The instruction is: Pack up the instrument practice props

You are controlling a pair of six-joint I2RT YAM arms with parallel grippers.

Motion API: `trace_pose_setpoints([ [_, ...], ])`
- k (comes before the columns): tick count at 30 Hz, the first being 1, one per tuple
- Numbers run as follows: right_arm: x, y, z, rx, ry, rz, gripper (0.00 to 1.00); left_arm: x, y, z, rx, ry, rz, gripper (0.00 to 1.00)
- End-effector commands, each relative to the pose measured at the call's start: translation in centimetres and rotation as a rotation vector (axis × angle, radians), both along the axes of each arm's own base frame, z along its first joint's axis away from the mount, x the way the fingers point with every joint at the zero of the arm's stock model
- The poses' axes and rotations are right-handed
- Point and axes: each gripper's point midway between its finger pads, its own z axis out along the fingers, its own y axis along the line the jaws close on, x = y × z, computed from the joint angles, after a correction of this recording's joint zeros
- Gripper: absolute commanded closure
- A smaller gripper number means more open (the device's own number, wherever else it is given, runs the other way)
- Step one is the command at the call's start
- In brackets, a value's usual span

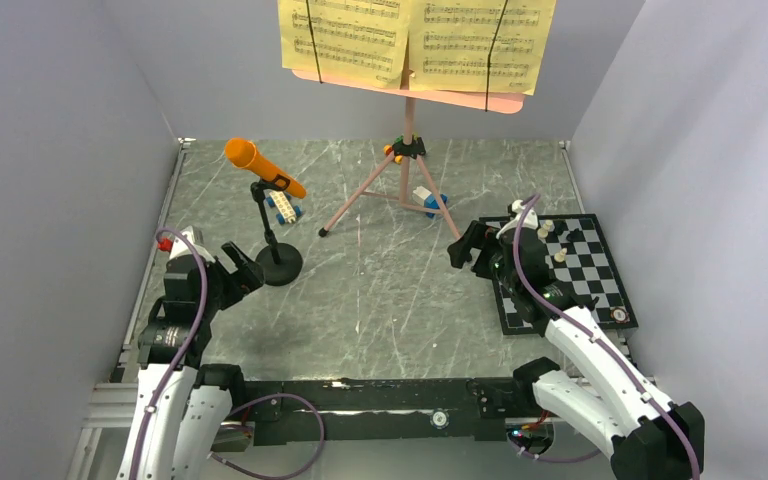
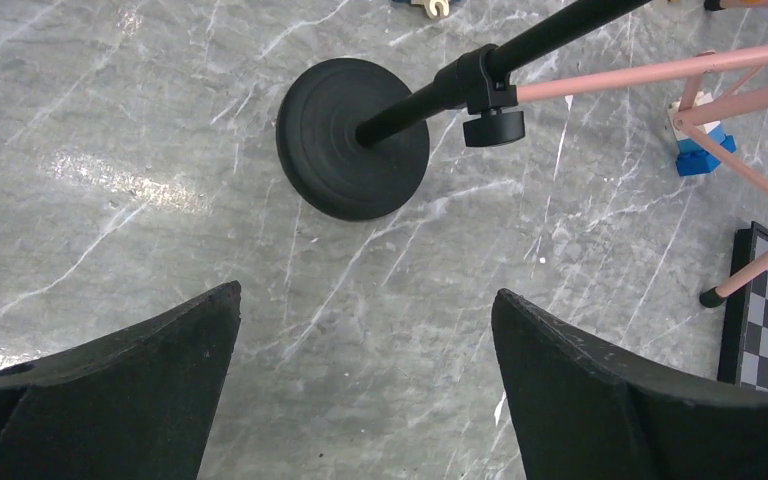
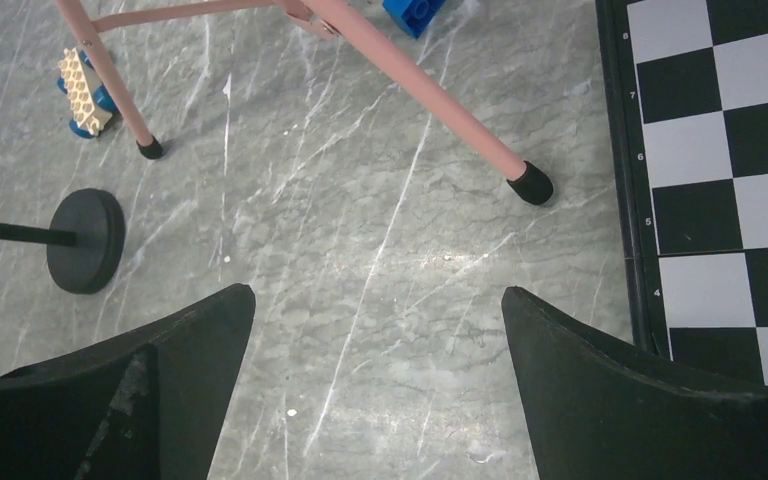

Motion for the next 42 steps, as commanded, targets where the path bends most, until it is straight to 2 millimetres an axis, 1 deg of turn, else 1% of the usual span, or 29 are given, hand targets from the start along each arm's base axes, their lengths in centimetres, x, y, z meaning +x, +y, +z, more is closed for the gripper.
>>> trace_pose_setpoints([
  [1,-0.1,0.9,0.8,0.017,-0.031,0.052,0.0,0.6,0.0,1.8,0.026,-0.078,-0.025,0.01],
  [3,-0.2,1.1,0.8,0.025,-0.031,0.06,0.0,0.8,0.0,2.3,0.04,-0.096,-0.035,0.01],
  [5,-0.3,1.0,0.8,0.027,-0.028,0.056,0.0,0.7,0.0,2.2,0.047,-0.095,-0.044,0.01],
  [8,-0.5,0.9,0.8,0.02,-0.031,0.061,0.0,0.4,0.5,1.5,0.057,-0.068,-0.017,0.01],
  [12,-0.5,1.5,1.1,0.019,-0.036,0.103,0.0,0.5,0.3,2.0,0.059,-0.086,-0.028,0.01],
  [16,-0.3,2.7,1.2,0.032,-0.024,0.152,0.0,0.7,0.7,3.1,0.086,-0.116,-0.025,0.01],
  [19,-0.3,3.5,1.6,0.036,-0.033,0.196,0.0,0.6,2.5,4.4,0.16,-0.138,0.047,0.01],
  [22,-0.2,4.3,1.8,0.036,-0.032,0.23,0.0,1.1,3.0,6.2,0.259,-0.189,0.004,0.02],
  [23,-0.3,4.5,1.8,0.039,-0.028,0.239,0.0,1.6,2.4,6.9,0.277,-0.22,-0.044,0.07],
  [24,-0.4,4.6,1.6,0.04,-0.024,0.245,0.0,2.1,1.5,7.5,0.326,-0.256,-0.137,0.16],
  [25,-0.4,4.7,1.5,0.044,-0.025,0.25,0.0,2.8,0.6,8.4,0.347,-0.307,-0.193,0.25],
  [26,-0.5,4.9,1.4,0.047,-0.022,0.254,0.01,3.3,-0.9,8.8,0.357,-0.358,-0.274,0.29],
  [27,-0.5,5.0,1.3,0.05,-0.021,0.26,0.01,3.6,-2.4,9.2,0.355,-0.418,-0.351,0.31],
  [28,-0.5,5.1,1.3,0.051,-0.022,0.265,0.01,4.0,-3.1,9.9,0.359,-0.484,-0.387,0.3],
  [29,-0.5,5.1,1.4,0.049,-0.022,0.268,0.01,4.4,-3.5,9.8,0.364,-0.527,-0.398,0.29],
  [31,-0.4,5.2,1.7,0.045,-0.024,0.269,0.01,5.0,-3.7,10.6,0.381,-0.592,-0.399,0.26],
  [35,-0.5,5.3,1.9,0.044,-0.031,0.276,0.01,6.5,-4.1,10.5,0.427,-0.591,-0.444,0.25],
  [37,-0.6,5.4,1.8,0.045,-0.031,0.279,0.01,7.5,-3.6,10.3,0.44,-0.58,-0.419,0.25],
  [39,-0.6,5.4,1.8,0.045,-0.031,0.282,0.01,8.5,-3.1,10.5,0.45,-0.618,-0.366,0.26],
  [42,-0.6,5.4,1.6,0.039,-0.027,0.28,0.01,9.2,-3.6,10.5,0.454,-0.673,-0.385,0.28],
])
